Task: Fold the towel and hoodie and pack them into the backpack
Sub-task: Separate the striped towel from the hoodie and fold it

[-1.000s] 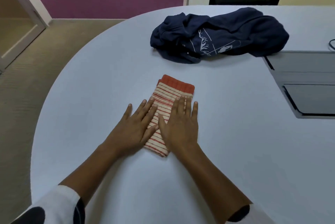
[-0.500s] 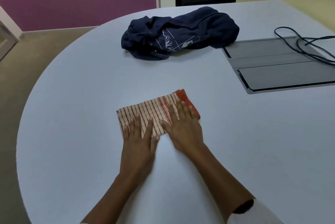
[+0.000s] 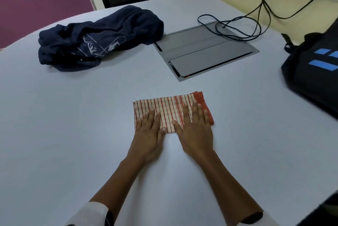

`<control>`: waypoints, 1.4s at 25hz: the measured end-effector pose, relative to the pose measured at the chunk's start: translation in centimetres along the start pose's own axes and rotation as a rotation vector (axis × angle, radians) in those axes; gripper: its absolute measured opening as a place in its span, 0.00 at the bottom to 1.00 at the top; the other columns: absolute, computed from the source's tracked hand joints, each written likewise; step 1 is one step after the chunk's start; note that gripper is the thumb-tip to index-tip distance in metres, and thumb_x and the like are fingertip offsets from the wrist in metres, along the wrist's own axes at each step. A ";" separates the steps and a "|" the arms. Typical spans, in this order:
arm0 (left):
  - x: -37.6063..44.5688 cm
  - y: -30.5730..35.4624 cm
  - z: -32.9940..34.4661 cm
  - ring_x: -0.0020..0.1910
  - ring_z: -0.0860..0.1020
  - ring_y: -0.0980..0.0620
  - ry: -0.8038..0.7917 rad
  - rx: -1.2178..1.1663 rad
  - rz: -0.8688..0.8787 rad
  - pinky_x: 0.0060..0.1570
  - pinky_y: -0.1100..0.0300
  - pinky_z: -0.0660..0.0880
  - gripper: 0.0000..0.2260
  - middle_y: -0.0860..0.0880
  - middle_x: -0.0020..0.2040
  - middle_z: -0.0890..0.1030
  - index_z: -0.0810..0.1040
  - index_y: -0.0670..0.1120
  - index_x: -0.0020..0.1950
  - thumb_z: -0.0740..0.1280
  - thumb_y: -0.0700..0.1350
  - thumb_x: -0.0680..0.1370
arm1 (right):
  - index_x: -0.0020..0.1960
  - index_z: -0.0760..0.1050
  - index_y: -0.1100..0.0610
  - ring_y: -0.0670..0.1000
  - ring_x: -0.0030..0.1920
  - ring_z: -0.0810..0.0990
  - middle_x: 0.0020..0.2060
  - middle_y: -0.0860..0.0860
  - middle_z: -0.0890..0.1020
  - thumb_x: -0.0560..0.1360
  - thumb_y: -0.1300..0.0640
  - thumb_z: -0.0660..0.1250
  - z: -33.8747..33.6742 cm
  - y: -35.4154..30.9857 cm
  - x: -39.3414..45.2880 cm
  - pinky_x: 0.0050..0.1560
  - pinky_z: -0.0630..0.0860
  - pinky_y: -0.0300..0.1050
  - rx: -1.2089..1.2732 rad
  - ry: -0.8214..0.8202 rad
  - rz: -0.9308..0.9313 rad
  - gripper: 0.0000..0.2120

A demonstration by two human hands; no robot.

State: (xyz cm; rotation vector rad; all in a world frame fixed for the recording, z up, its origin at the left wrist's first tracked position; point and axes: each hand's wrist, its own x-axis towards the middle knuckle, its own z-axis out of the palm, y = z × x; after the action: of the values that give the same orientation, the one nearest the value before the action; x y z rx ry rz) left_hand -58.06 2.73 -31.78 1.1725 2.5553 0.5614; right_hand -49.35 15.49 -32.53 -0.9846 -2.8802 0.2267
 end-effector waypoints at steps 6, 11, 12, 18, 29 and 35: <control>5.9 7.1 3.5 0.77 0.40 0.53 -0.051 0.079 0.219 0.67 0.65 0.29 0.33 0.48 0.79 0.44 0.47 0.48 0.78 0.37 0.59 0.75 | 0.78 0.43 0.55 0.56 0.77 0.42 0.78 0.58 0.45 0.73 0.35 0.27 -1.9 8.6 0.0 0.70 0.32 0.48 -0.025 0.037 0.224 0.40; 10.2 13.8 6.5 0.77 0.39 0.51 -0.167 0.152 0.372 0.72 0.57 0.33 0.27 0.48 0.78 0.41 0.44 0.49 0.78 0.40 0.55 0.80 | 0.77 0.52 0.58 0.59 0.77 0.51 0.76 0.60 0.54 0.76 0.37 0.41 -2.2 15.6 -0.6 0.73 0.40 0.51 -0.057 0.153 0.422 0.37; 11.0 15.0 7.0 0.77 0.39 0.51 -0.194 0.161 0.398 0.72 0.57 0.34 0.25 0.48 0.78 0.41 0.43 0.49 0.78 0.42 0.54 0.82 | 0.77 0.55 0.59 0.60 0.76 0.54 0.75 0.61 0.57 0.76 0.37 0.41 -2.1 16.7 -0.6 0.74 0.44 0.53 -0.077 0.183 0.464 0.37; 16.4 20.2 9.4 0.74 0.34 0.57 -0.244 0.179 0.569 0.71 0.58 0.31 0.32 0.51 0.78 0.41 0.43 0.49 0.78 0.35 0.60 0.75 | 0.73 0.64 0.63 0.63 0.72 0.64 0.71 0.65 0.66 0.77 0.38 0.44 -2.3 21.4 0.4 0.72 0.54 0.56 -0.125 0.242 0.653 0.37; 21.4 21.7 8.8 0.74 0.33 0.52 -0.392 0.297 0.774 0.74 0.53 0.34 0.41 0.52 0.76 0.34 0.36 0.51 0.77 0.20 0.67 0.67 | 0.74 0.61 0.65 0.66 0.74 0.57 0.73 0.67 0.60 0.76 0.40 0.42 -3.1 20.7 2.8 0.74 0.42 0.56 -0.071 0.131 0.874 0.37; 20.3 19.8 4.9 0.74 0.31 0.48 -0.315 0.421 0.709 0.73 0.48 0.32 0.35 0.50 0.75 0.30 0.27 0.55 0.72 0.16 0.63 0.66 | 0.71 0.66 0.64 0.68 0.72 0.61 0.70 0.69 0.65 0.76 0.48 0.64 -5.4 19.8 4.0 0.71 0.51 0.66 -0.034 0.067 0.815 0.30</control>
State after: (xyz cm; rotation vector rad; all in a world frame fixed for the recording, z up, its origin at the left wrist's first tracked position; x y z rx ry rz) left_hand -55.91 31.28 -28.88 2.1364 1.9930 -0.0570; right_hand -39.83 34.03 -30.42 -2.0643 -2.2619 0.1828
